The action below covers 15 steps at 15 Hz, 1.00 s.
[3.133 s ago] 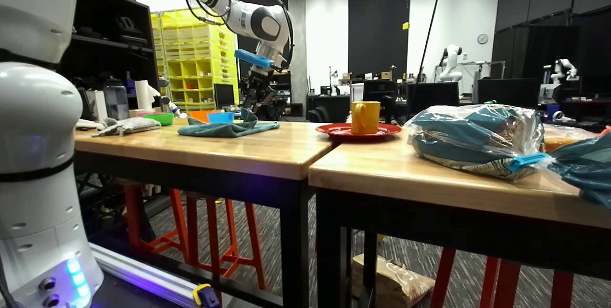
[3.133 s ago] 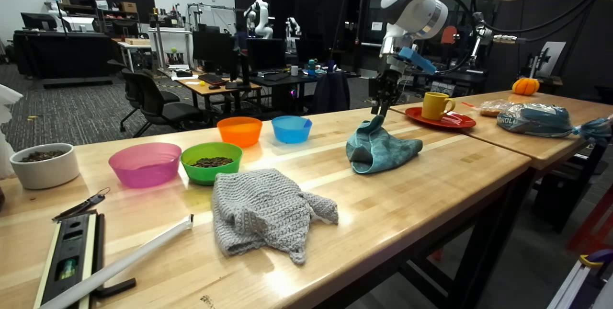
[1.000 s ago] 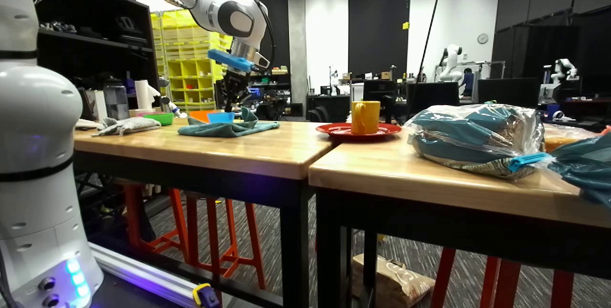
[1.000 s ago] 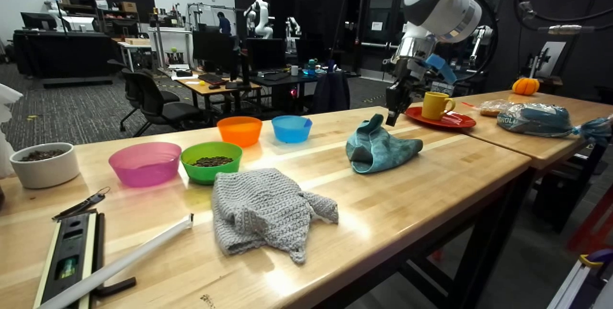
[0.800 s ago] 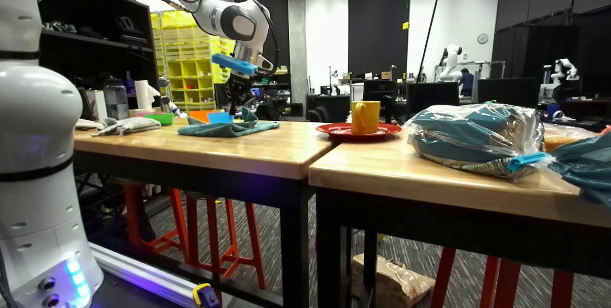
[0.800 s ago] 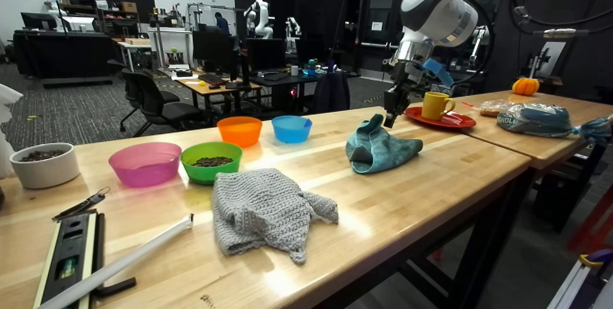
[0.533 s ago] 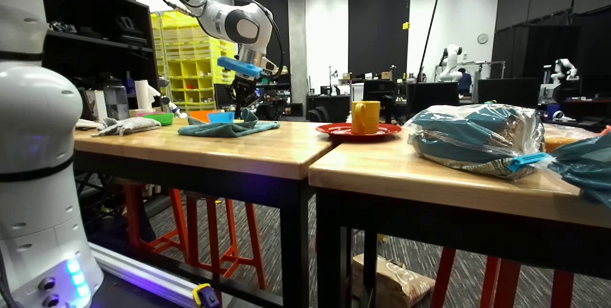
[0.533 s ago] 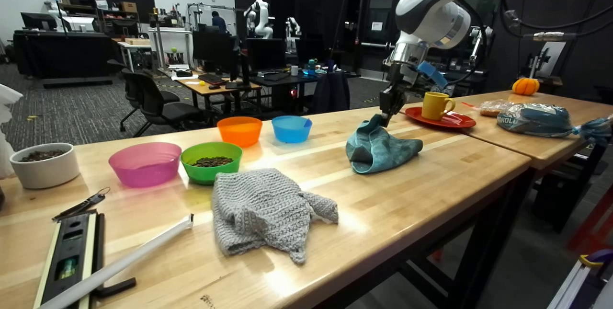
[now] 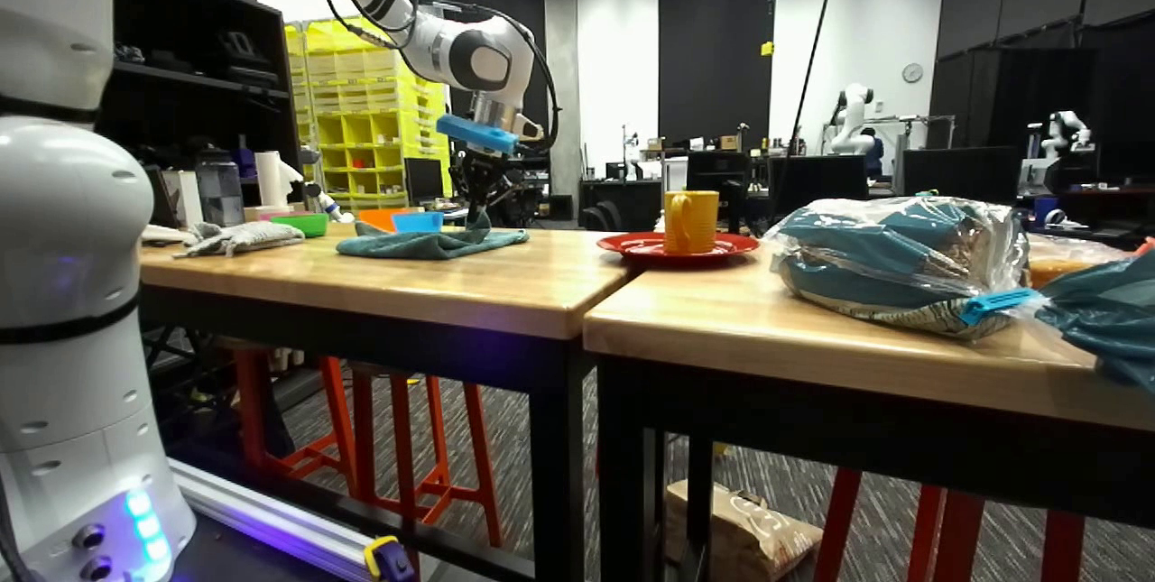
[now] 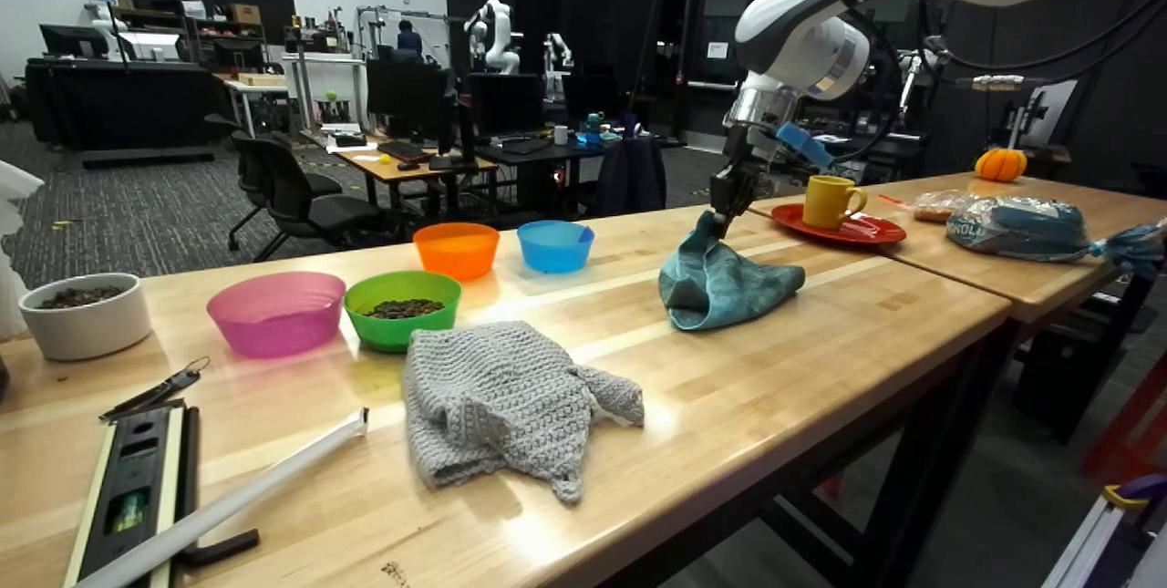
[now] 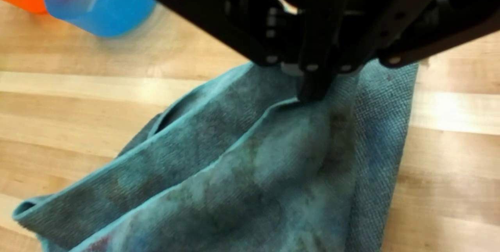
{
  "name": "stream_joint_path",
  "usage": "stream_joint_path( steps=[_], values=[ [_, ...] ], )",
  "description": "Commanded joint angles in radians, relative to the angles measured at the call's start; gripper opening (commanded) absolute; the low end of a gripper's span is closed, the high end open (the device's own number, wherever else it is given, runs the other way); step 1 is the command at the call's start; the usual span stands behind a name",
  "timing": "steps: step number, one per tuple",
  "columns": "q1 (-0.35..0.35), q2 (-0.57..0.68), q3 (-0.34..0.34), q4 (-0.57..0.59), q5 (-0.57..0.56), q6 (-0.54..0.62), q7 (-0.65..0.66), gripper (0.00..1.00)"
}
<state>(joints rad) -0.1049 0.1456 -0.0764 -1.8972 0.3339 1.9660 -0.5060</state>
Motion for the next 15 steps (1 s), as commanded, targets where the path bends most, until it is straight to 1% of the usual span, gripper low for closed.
stream_joint_path(
  steps=[1,4,8,10,12,15],
  values=[
    [-0.023,0.06,0.004,0.061,-0.017,0.0,-0.006,0.0],
    [-0.036,0.095,0.007,0.098,-0.023,0.011,0.003,0.0],
    [-0.039,0.114,0.012,0.132,-0.037,0.06,0.024,0.0],
    [-0.036,0.101,0.015,0.128,-0.05,0.087,0.032,0.0],
    [-0.037,0.077,0.018,0.113,-0.048,0.078,0.041,0.0],
    [-0.036,0.011,0.021,0.048,-0.033,0.053,0.066,0.0]
  ],
)
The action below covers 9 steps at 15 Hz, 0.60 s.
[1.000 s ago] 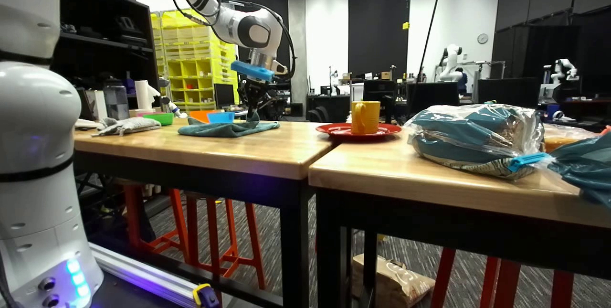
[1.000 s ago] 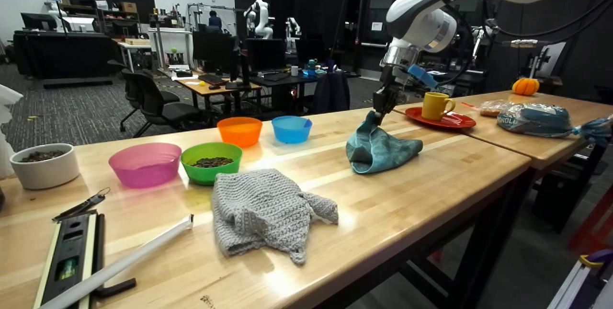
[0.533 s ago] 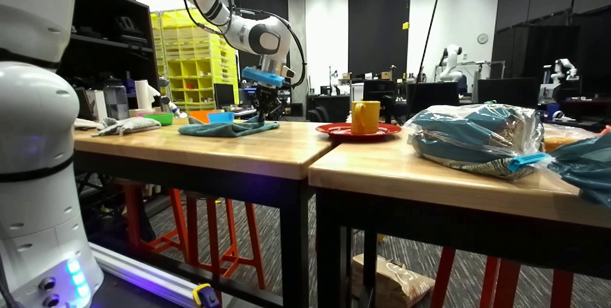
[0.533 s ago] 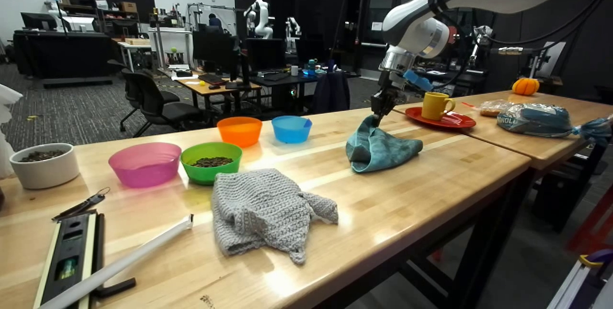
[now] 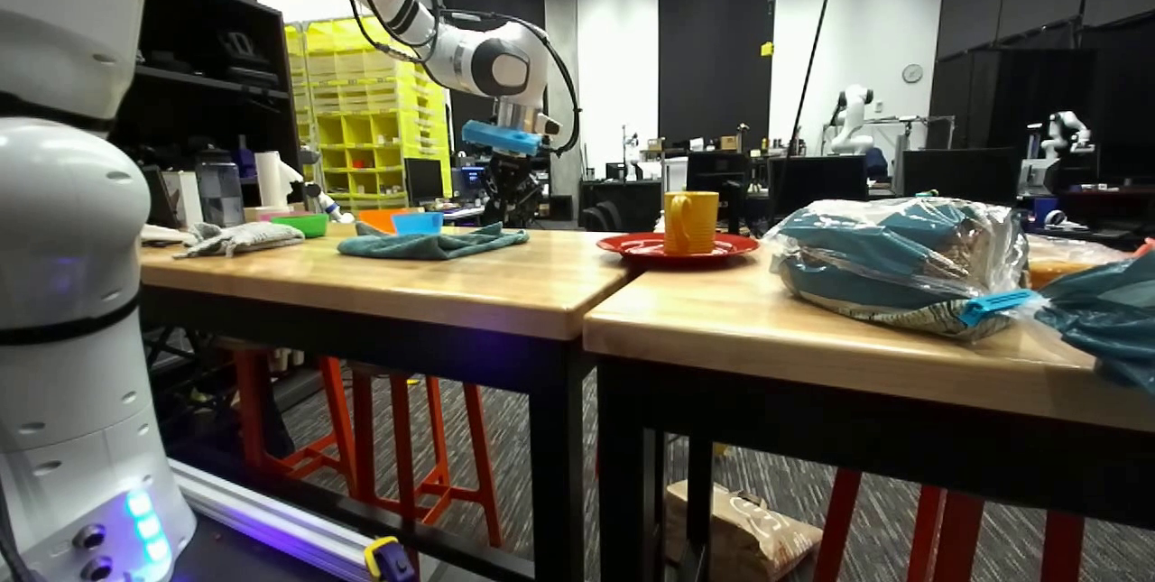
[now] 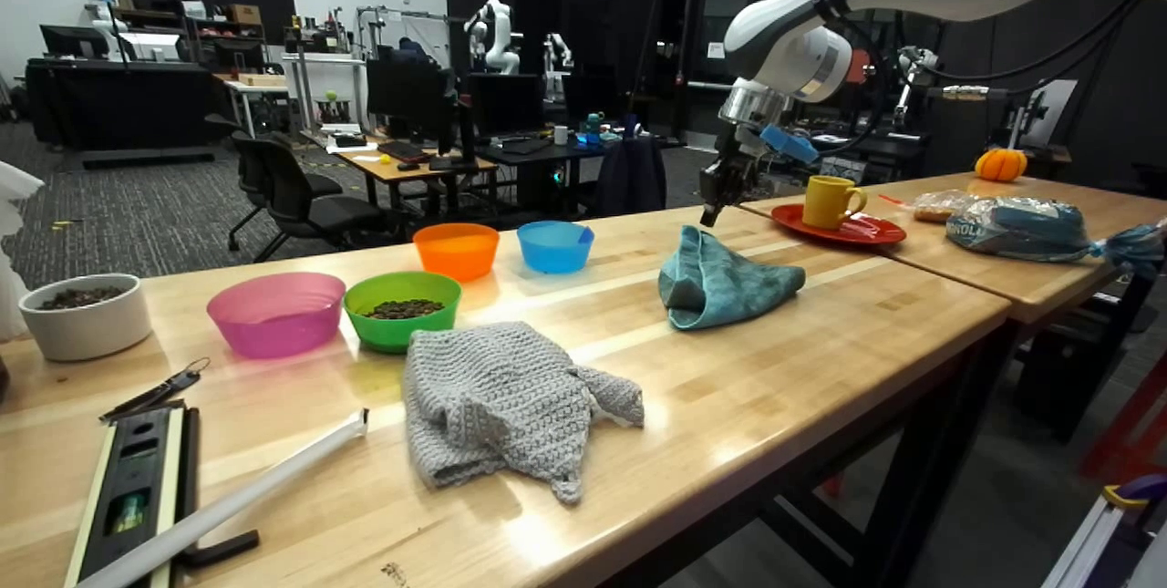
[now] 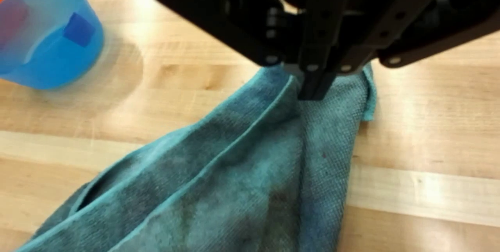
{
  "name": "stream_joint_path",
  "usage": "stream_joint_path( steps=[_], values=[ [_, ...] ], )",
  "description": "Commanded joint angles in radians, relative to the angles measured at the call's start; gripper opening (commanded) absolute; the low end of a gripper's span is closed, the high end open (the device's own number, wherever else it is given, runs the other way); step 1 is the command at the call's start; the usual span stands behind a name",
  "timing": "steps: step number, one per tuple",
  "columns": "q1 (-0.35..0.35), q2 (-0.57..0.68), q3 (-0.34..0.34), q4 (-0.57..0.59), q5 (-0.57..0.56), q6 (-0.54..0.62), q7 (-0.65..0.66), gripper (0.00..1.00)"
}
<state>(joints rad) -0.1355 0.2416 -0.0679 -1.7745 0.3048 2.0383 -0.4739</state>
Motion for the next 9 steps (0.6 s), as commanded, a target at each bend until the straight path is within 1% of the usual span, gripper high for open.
stream_joint_path(
  steps=[1,2,5,9],
  values=[
    [-0.004,-0.115,0.015,-0.109,0.004,-0.028,0.034,0.0],
    [-0.001,-0.14,0.018,-0.136,0.011,-0.036,0.033,0.22],
    [0.02,-0.222,0.026,-0.225,0.017,-0.058,0.034,0.37],
    [0.068,-0.322,0.044,-0.316,-0.01,-0.065,0.053,0.64]
  ],
)
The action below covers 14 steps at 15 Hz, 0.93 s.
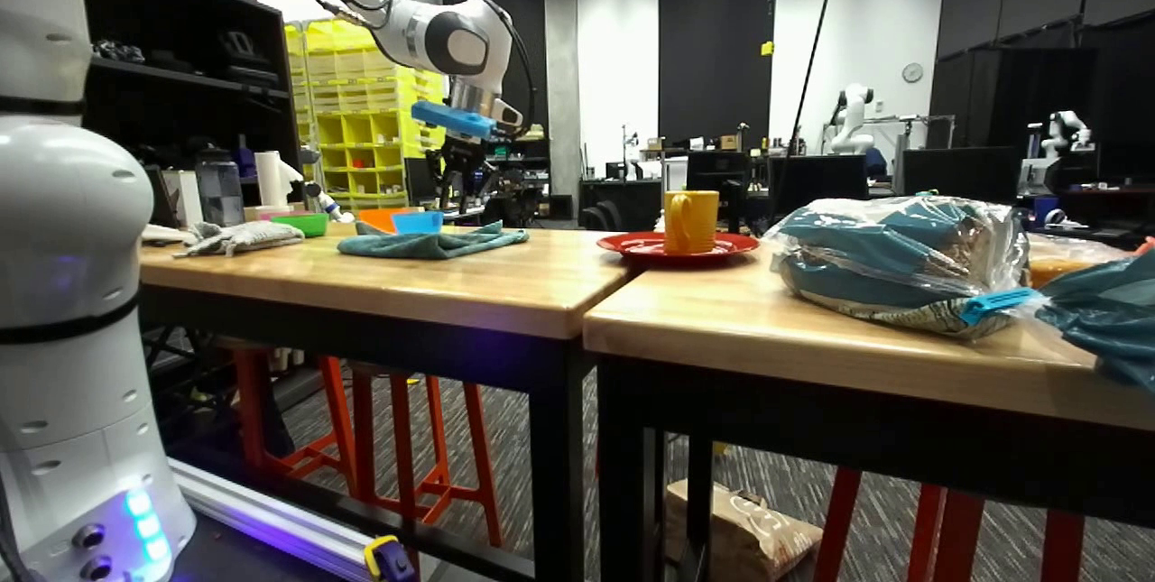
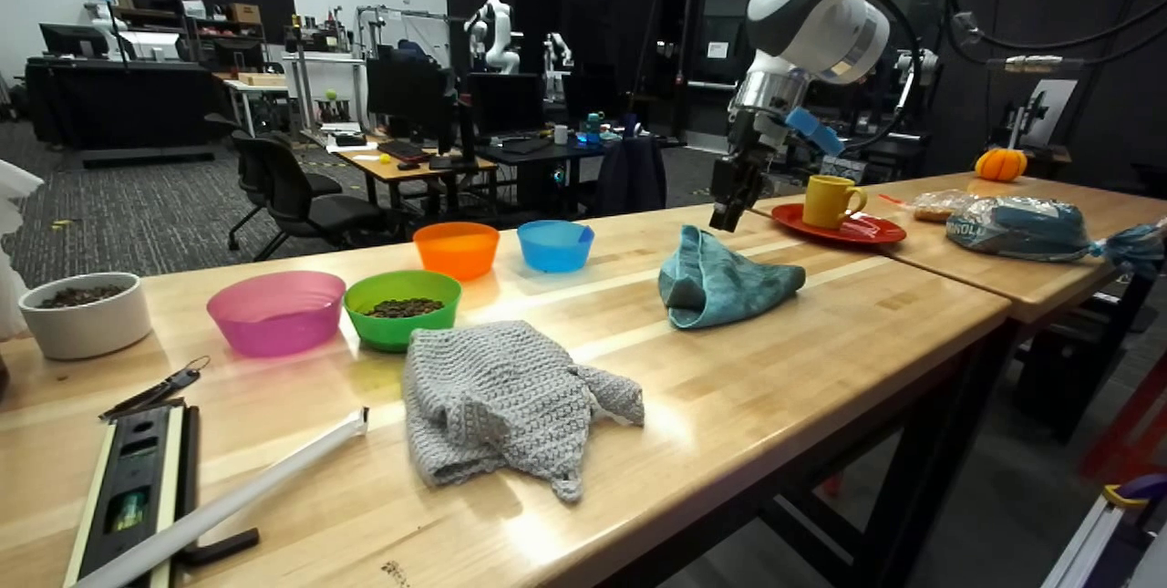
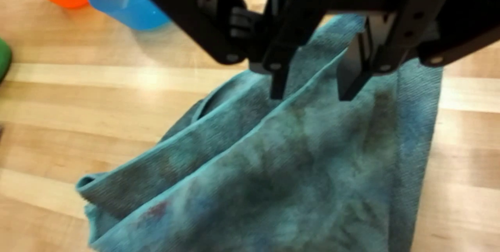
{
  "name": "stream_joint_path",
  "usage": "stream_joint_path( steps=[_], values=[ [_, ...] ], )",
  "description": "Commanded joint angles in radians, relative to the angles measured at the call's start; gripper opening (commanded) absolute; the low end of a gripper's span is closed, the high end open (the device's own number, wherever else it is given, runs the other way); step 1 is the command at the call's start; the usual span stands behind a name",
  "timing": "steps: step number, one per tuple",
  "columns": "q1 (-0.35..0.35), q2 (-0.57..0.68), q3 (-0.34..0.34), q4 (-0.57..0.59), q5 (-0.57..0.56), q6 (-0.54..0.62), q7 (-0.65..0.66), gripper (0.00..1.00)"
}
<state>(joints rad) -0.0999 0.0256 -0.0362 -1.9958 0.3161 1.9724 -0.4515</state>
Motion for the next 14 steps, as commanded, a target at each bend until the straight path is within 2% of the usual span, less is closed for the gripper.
stream_joint_path(
  steps=[1,5,14],
  values=[
    [0.047,-0.126,0.018,-0.112,-0.036,0.01,0.032,0.7],
    [0.097,-0.186,0.041,-0.175,-0.087,0.02,0.058,0.98],
    [0.197,-0.264,0.118,-0.325,-0.22,0.105,0.097,1.0]
  ],
)
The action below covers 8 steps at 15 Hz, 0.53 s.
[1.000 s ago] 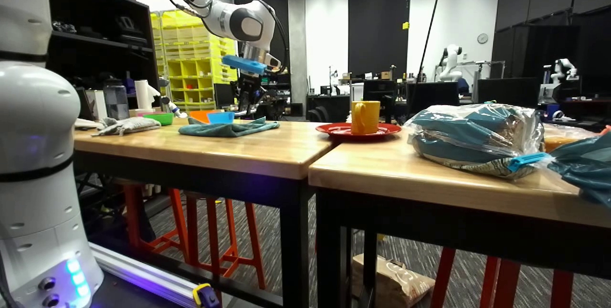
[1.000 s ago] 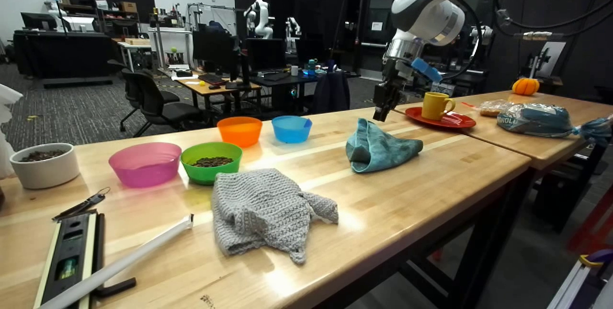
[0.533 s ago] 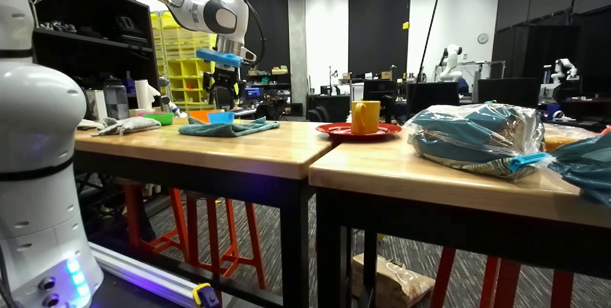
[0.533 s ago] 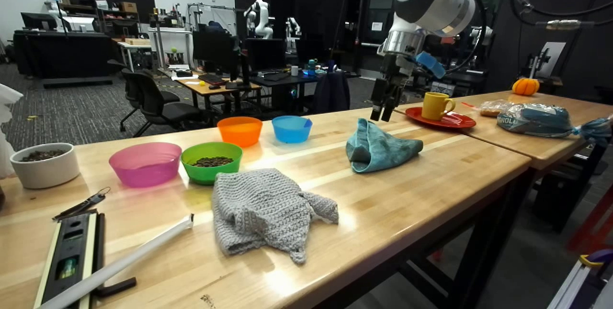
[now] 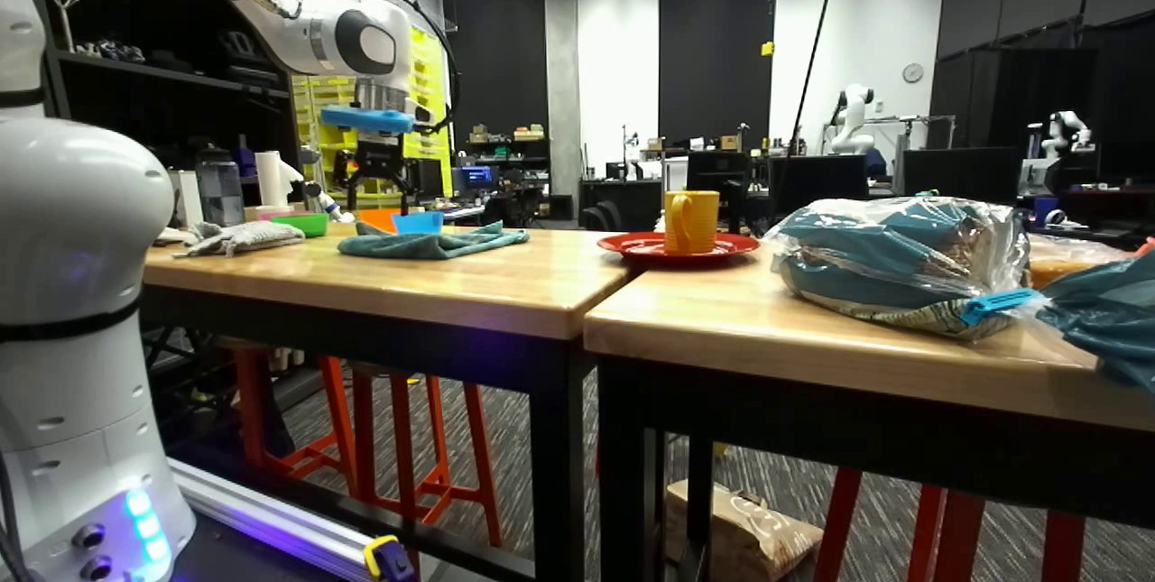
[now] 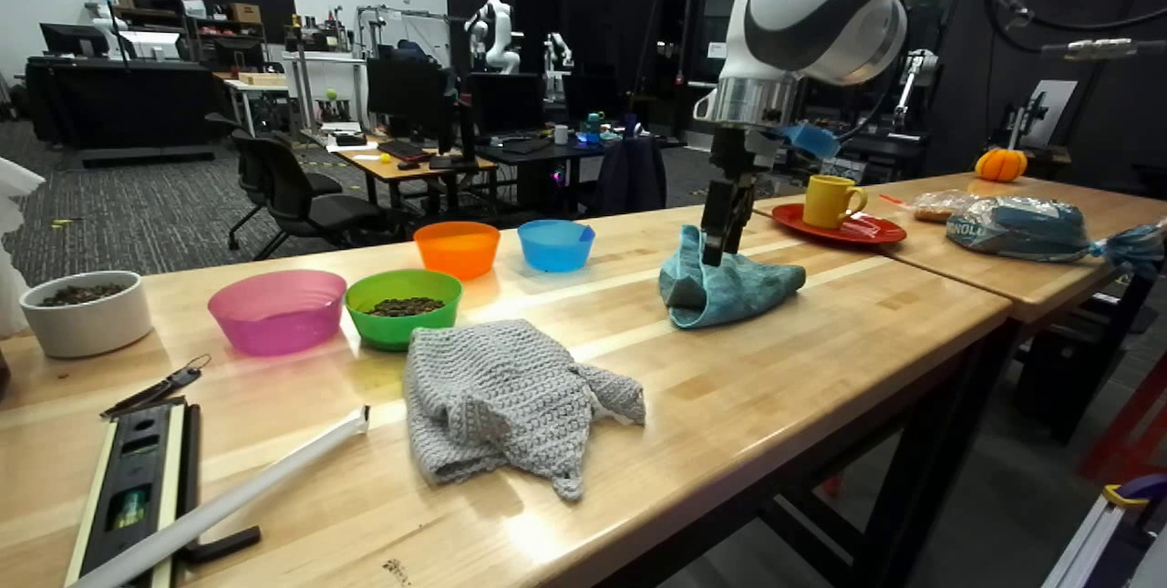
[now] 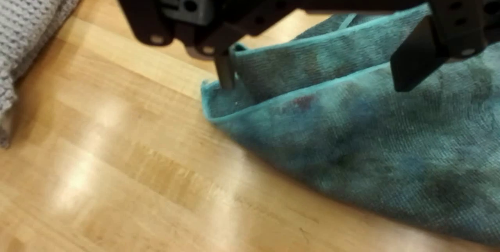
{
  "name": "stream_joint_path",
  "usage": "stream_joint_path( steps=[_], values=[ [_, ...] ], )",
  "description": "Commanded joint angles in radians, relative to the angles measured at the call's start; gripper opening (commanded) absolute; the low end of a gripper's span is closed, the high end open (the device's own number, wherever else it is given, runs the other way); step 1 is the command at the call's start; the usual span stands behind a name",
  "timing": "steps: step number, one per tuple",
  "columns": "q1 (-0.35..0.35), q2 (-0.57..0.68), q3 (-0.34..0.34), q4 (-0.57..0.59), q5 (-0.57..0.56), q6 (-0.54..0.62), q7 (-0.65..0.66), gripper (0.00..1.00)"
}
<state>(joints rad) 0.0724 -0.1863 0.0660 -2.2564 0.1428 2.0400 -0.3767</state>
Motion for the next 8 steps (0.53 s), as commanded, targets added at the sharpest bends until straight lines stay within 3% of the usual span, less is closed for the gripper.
stream_joint_path(
  steps=[1,8],
  values=[
    [0.033,-0.059,0.022,-0.077,-0.057,0.042,0.022,1.0],
    [0.084,-0.09,0.052,-0.143,-0.118,0.1,-0.008,1.0]
  ],
)
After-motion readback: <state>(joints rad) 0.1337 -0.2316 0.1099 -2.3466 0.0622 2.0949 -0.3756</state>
